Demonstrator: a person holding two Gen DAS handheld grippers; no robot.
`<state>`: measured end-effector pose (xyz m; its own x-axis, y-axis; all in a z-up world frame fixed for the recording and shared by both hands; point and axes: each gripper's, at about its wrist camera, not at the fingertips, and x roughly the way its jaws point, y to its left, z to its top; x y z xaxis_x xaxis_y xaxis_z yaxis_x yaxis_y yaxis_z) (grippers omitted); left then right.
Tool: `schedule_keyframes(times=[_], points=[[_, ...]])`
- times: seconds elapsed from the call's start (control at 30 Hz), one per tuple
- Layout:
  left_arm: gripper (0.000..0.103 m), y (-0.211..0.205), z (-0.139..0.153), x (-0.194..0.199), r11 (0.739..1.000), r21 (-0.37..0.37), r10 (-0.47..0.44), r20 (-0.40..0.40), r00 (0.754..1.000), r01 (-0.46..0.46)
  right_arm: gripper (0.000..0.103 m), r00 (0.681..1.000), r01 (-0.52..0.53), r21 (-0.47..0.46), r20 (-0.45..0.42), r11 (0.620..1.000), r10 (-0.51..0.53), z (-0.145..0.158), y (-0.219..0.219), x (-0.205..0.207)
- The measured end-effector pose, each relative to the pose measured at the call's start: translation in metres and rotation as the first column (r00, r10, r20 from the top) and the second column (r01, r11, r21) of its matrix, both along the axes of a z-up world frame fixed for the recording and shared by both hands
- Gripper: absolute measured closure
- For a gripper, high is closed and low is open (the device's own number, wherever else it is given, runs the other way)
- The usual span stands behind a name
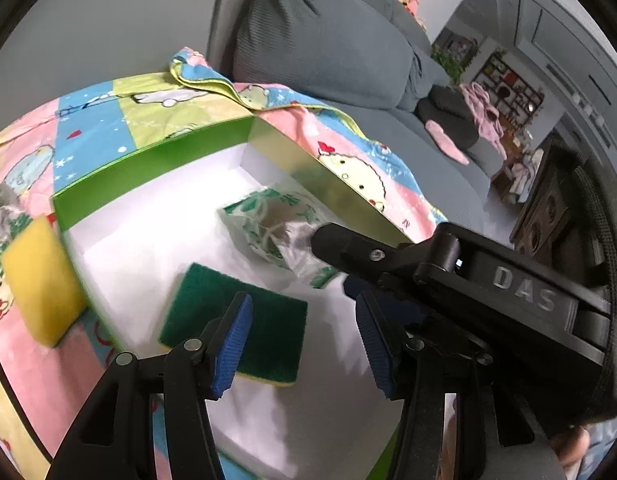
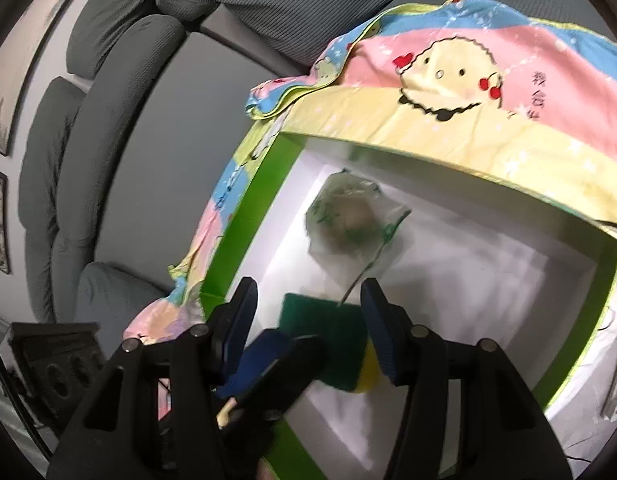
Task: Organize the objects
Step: 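Open the right gripper to drop the bag into the box, then move the right gripper back and lower it around another green-print bag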
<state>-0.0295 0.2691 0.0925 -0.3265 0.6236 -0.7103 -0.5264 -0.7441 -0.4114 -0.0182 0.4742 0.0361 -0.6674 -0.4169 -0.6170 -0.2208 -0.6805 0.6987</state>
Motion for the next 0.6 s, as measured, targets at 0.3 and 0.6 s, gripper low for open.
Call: schedule_keyframes(times=[0.3,0.6], points=[[0.031,-0.066,0.022,0.008,0.994,0.044,0.107,-0.066,0.992,-0.105,0.035,1.0,0.022,0.05,-0.012,0.998,-0.021,0.009,-0.01,0.003],[0.031,-0.188,0.003,0.015,0.898,0.093,0.431,0.001,0.902,-0.43,0.025,0.995,-0.037,0.089,-0.084,0.995,0.045,0.026,-0.05,0.006]])
